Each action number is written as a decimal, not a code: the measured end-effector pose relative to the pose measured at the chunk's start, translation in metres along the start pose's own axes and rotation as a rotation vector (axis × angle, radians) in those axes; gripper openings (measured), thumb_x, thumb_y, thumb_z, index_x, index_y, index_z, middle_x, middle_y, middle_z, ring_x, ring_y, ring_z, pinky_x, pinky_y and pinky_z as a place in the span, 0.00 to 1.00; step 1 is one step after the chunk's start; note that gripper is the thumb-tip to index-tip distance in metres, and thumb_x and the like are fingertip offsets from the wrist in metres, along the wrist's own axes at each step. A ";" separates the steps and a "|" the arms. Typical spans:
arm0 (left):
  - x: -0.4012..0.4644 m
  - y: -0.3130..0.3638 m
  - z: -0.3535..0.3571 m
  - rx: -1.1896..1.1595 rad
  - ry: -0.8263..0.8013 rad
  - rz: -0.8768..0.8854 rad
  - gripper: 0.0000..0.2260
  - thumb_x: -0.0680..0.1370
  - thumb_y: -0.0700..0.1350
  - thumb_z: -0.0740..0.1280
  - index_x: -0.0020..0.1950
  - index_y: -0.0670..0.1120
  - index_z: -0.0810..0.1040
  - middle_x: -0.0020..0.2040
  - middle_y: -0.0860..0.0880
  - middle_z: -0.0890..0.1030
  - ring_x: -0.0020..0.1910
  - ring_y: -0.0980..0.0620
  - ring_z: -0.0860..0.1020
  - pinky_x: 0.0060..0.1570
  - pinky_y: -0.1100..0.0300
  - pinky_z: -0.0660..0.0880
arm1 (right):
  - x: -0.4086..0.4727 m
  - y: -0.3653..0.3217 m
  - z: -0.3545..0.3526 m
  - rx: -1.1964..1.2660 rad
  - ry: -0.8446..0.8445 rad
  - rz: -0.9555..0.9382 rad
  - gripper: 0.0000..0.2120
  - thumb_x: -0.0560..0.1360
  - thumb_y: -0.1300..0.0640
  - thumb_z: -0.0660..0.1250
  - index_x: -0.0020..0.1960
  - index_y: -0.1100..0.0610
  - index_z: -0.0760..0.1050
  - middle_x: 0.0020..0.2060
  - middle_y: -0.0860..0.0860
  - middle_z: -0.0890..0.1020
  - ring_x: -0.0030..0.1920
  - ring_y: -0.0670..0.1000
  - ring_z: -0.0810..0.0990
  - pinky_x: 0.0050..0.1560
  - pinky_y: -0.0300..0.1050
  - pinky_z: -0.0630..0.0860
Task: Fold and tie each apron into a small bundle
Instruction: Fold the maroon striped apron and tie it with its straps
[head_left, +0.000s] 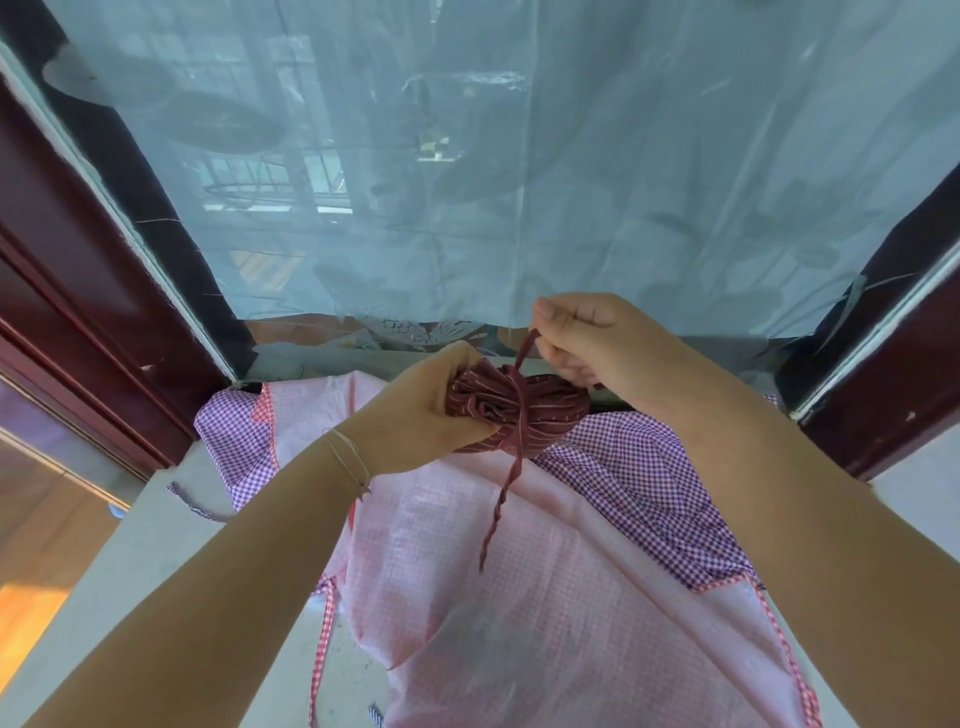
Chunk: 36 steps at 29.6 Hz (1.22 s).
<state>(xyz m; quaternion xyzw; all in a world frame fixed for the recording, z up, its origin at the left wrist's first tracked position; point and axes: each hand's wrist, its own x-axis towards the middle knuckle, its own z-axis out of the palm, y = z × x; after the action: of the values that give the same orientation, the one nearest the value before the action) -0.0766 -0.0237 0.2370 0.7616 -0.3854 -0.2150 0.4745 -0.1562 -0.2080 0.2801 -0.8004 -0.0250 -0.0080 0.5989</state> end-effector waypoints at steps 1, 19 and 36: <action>0.002 -0.001 0.001 0.031 0.039 -0.006 0.12 0.71 0.33 0.71 0.48 0.45 0.73 0.38 0.49 0.80 0.34 0.59 0.79 0.36 0.68 0.74 | -0.003 -0.002 -0.001 0.022 0.021 -0.023 0.19 0.81 0.50 0.55 0.33 0.57 0.64 0.24 0.47 0.62 0.25 0.46 0.58 0.28 0.40 0.56; 0.020 -0.011 0.022 0.139 0.328 -0.125 0.05 0.72 0.43 0.71 0.47 0.48 0.81 0.37 0.52 0.83 0.40 0.49 0.81 0.47 0.47 0.79 | -0.013 0.080 0.057 -0.578 0.511 -0.119 0.22 0.70 0.39 0.66 0.53 0.56 0.73 0.48 0.46 0.73 0.48 0.46 0.76 0.49 0.38 0.76; 0.021 -0.013 0.021 -0.147 0.379 -0.049 0.14 0.72 0.36 0.71 0.47 0.56 0.79 0.40 0.58 0.84 0.44 0.56 0.82 0.48 0.60 0.78 | -0.008 0.074 0.061 -0.135 0.494 0.093 0.08 0.78 0.57 0.65 0.42 0.48 0.69 0.41 0.49 0.79 0.44 0.49 0.79 0.45 0.37 0.74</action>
<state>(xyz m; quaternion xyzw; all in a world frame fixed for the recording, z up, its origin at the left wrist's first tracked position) -0.0738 -0.0485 0.2164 0.7610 -0.2540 -0.1069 0.5873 -0.1614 -0.1707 0.1918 -0.8127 0.1595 -0.1773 0.5316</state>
